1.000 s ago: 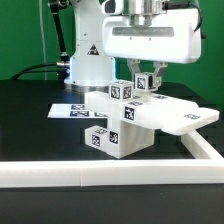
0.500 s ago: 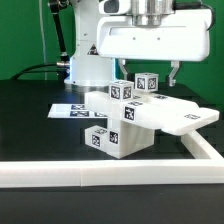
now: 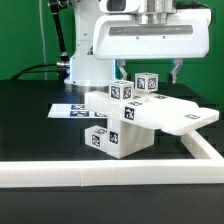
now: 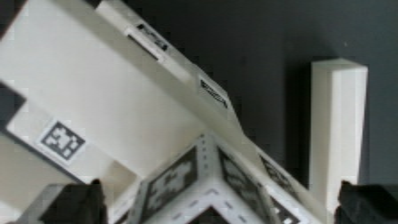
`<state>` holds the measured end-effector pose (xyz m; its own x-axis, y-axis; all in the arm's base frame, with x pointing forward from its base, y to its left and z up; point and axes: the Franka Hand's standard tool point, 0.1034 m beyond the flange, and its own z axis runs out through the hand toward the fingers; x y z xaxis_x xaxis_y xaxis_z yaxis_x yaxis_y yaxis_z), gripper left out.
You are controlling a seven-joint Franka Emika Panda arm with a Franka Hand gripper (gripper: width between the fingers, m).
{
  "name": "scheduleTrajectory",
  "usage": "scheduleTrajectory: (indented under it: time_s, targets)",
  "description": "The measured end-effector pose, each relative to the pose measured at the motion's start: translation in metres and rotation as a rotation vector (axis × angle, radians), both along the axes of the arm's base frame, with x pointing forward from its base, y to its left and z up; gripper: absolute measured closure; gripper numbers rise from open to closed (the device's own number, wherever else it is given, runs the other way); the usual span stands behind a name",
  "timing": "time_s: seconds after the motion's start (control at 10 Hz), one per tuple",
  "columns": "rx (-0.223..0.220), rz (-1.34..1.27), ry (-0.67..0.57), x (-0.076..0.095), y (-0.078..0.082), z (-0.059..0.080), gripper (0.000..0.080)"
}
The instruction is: Assemble chair
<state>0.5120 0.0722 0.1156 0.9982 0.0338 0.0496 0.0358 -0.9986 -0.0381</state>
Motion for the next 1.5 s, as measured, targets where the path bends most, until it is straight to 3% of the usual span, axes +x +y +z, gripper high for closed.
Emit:
scheduleTrajectory:
  time_s: [0.5,0.6,0.7,0.8,0.9,1.5]
  targets:
    - [-0.033,0.321,-0.008,0.0003,-0.0035,-0.0009,0.0150]
    - [-0.034,0.314,-0.007,0.0005,-0.0058,-0.0019,0.0241]
    - [-0.034,0.311,-0.006,0.0004,-0.0059,-0.0019,0.0241]
    - [-0.033,0.301,-0.006,0.0004,-0.0060,-0.0020,0.0443]
    - [-0.032,0.276,-0.005,0.0003,-0.0061,-0.0021,0.0522]
    - [-0.015,-0.124,0.006,0.0003,-0.0068,-0.0042,0.0522]
